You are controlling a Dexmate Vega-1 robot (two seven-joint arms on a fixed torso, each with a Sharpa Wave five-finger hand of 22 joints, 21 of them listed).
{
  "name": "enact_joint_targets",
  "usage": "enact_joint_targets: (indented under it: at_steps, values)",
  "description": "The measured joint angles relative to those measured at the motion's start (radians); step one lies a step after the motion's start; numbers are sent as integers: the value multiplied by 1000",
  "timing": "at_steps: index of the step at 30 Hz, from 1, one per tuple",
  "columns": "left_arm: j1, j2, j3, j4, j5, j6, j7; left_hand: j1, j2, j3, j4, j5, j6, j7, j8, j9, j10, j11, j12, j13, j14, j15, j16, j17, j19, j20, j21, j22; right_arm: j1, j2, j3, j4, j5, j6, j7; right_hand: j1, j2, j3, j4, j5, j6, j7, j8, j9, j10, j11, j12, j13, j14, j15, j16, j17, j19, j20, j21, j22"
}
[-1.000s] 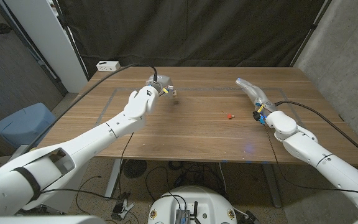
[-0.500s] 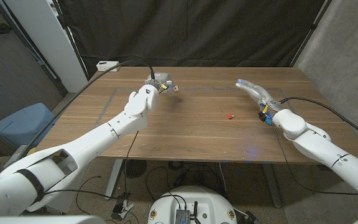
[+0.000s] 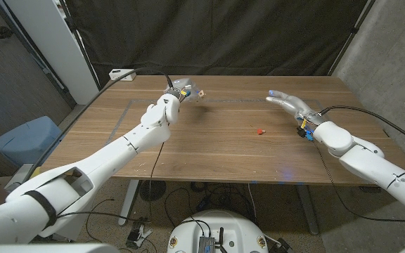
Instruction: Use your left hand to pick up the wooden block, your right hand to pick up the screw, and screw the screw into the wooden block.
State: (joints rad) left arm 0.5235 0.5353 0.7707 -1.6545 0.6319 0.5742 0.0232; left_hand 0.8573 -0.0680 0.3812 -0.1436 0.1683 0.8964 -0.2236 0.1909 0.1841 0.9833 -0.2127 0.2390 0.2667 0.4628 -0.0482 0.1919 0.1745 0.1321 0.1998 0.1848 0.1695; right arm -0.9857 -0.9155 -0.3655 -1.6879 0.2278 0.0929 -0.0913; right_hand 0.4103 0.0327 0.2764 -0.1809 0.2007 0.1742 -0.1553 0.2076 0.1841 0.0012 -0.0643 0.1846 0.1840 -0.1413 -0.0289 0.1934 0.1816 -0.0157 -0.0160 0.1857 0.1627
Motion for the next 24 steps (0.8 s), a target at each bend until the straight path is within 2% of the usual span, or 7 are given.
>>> enact_joint_targets:
  at_steps: [2,6,10,11,14,24]
  values:
    - [0,-6,-7,8,0,0,0,0,0,0,0,0,0,0,0,0,-2,2,0,1,-3,3,0,0,-4,-4,0,0,0,0,0,0,-5,-2,6,22,-6,1,-1,-3,5,-19,0,0,-7,-7,0,0,0,0,0,0,0,0,0,0]
    - [0,-19,-23,28,-101,-42,68,0,0,-4,-4,0,0,0,-3,0,-2,2,-7,0,-6,0,-4,0,-10,-10,0,0,-1,-27,4,-7,-15,-4,20,45,-13,4,-4,-7,10,-35,0,5,-18,-18,0,0,-6,6,0,0,4,4,0,0]
    - [0,-29,-32,45,-119,-52,83,0,0,-4,-4,0,0,0,-3,0,-10,0,-7,-2,-12,4,-4,0,-12,-9,0,0,-1,-32,4,-7,-27,-4,33,54,-23,4,-4,-9,4,-40,0,5,-23,-16,0,0,-6,6,0,0,4,4,0,0]
    - [0,-32,-34,49,-169,-80,125,0,0,-4,-4,0,0,0,-3,0,-10,0,-7,-2,-15,1,-4,0,-13,-9,0,0,3,-47,5,-7,-30,-4,38,55,-23,4,-4,-9,4,-40,0,5,-25,-14,0,0,-6,6,0,0,4,4,0,0]
    - [0,-39,-38,62,-199,-97,151,0,0,-4,-4,0,0,0,-3,0,-11,0,-7,-2,-17,-1,-4,0,-18,-14,0,0,7,-58,5,-7,-42,-6,47,64,-25,8,-8,-8,4,-51,0,5,-30,-20,0,0,-11,11,0,0,0,9,0,0]
    - [11,-62,-64,95,-316,-178,230,4,4,-4,-4,0,-2,2,-2,-1,-18,0,-15,-4,-37,5,-7,0,-33,-29,-4,0,19,-91,5,8,-67,9,79,97,-36,17,-6,-8,10,-56,4,5,-35,-20,0,0,-9,17,0,0,10,18,0,0]
